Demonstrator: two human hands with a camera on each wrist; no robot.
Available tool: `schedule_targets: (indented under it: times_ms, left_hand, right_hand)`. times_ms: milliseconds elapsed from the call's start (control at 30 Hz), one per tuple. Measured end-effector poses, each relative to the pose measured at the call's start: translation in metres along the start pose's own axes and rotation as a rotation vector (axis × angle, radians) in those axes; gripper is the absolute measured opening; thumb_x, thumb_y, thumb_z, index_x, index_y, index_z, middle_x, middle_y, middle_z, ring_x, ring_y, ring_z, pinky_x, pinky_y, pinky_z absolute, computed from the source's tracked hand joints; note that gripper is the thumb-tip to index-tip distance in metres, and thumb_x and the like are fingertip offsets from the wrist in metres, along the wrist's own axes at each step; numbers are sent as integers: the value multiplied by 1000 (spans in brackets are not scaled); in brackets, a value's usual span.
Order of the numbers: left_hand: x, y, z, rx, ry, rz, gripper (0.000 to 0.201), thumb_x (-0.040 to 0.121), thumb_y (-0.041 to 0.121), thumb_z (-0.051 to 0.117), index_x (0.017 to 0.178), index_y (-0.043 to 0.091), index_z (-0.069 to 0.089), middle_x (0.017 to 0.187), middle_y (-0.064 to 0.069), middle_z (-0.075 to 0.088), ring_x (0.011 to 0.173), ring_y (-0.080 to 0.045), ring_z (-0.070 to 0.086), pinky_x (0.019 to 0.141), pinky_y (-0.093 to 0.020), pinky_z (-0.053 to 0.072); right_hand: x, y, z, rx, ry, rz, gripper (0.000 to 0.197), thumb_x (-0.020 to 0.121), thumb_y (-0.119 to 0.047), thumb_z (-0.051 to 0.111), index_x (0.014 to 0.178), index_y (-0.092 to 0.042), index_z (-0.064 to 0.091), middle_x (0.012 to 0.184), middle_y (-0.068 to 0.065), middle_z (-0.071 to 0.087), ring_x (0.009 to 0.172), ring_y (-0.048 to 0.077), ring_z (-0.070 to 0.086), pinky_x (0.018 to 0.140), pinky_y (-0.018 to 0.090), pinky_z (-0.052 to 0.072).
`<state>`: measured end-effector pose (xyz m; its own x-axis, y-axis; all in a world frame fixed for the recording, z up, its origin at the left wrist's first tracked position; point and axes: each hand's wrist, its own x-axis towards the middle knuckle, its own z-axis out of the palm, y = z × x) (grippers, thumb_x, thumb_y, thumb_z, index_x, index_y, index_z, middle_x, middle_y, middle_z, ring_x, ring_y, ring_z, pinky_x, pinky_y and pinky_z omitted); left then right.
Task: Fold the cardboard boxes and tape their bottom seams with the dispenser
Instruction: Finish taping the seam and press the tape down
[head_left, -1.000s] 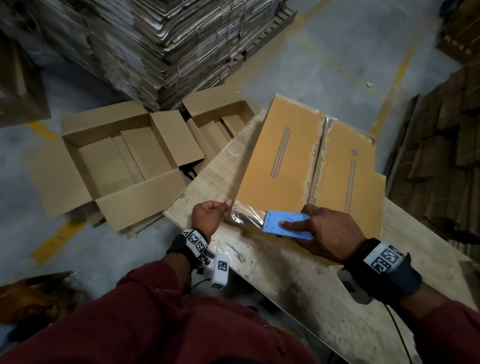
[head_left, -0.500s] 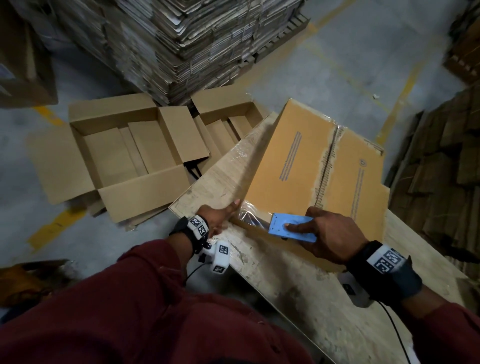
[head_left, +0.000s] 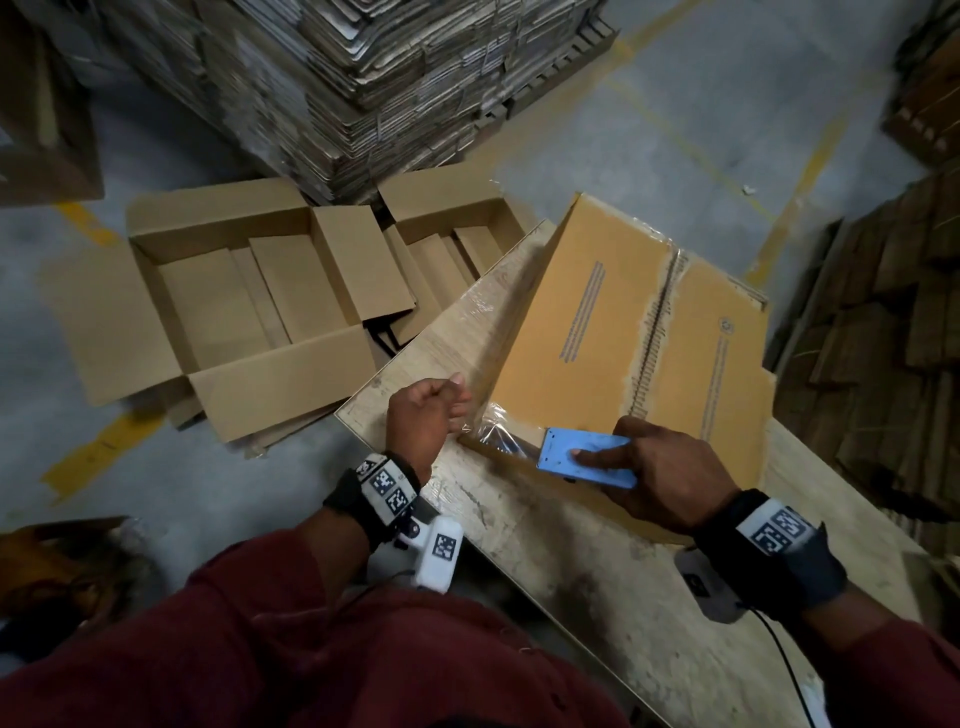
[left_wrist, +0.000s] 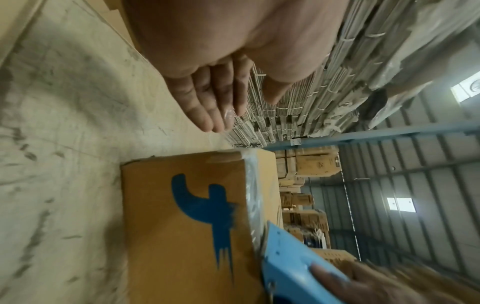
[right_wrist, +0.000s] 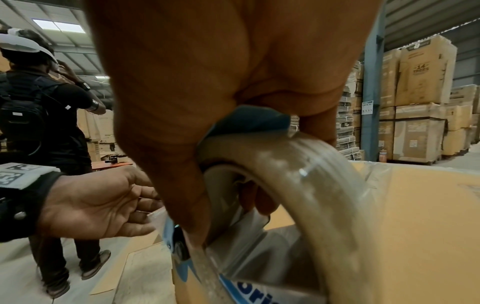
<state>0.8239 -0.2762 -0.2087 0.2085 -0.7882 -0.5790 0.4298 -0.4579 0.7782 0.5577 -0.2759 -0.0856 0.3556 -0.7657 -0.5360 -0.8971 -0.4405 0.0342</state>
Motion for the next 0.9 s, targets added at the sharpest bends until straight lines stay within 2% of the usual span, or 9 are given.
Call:
schedule_targets:
  times_ms: [100,167,267,400,533,633,767,867,900]
  left_hand:
    - [-9,-14,-8,194,-3,92,27,102,39,62,121,21,72,115,6,75,107,-13,70,91,-38,60]
    - [-13,-23,-11,375,-52,124,37,102,40,57,138,34,62,140,8,63,128,-12,59,112,-46,47]
    - [-19,-30,-12,742,-208,232,70,99,15,57,160,37,32,168,13,23,155,-15,21,127,-46,21]
    - [-25,-37,-7,983,-392,132,97,90,10,60,164,41,6,170,12,10,159,-17,5,128,-50,11]
    - [-13,-41,-22,871,-408,-84,98,75,25,58,159,53,17,169,8,26,148,-32,40,118,-61,35]
    - [-2,-40,-32,754,-439,-75,95,74,21,59,159,46,27,164,6,38,141,-26,50,114,-53,43]
    - [0,-32,-28,721,-405,90,101,85,5,62,163,46,13,171,14,11,157,-14,15,120,-40,36]
    - [-6,-38,-25,709,-573,-1,108,83,7,65,162,50,5,167,23,7,147,-27,40,97,-30,51]
    - [-7,-40,-27,679,-602,-82,108,80,11,67,161,51,7,168,21,12,146,-27,42,99,-31,52]
  right_hand:
    - [-1,-2,0,6,4,8,40,91,-59,63,130,-64,55,101,-9,51,81,19,63,59,27,35]
    - [-1,-3,-1,2,3,9,40,91,-60,61,130,-65,54,101,-8,50,81,19,62,59,27,35]
    - [-1,-2,-2,19,-1,15,41,91,-58,63,130,-65,54,102,-8,51,81,20,62,59,28,39]
    - [-1,-2,-3,35,-9,14,40,91,-57,62,130,-65,54,102,-7,50,83,19,61,60,30,41]
    - [1,-1,-2,45,-7,20,42,89,-56,64,129,-65,55,98,-9,48,82,18,62,60,30,40]
    - [1,-1,-4,47,-7,25,42,89,-56,65,129,-64,56,97,-11,46,83,16,60,61,28,36]
    - [0,-2,-6,51,-10,29,41,89,-56,64,128,-64,57,96,-12,45,85,16,61,62,26,35]
    - [-1,-4,-6,60,-4,30,40,87,-57,65,126,-63,59,98,-11,50,84,17,63,62,26,36]
    - [-1,-5,-6,55,-7,30,41,87,-56,67,126,-63,59,99,-10,52,84,17,64,61,26,37]
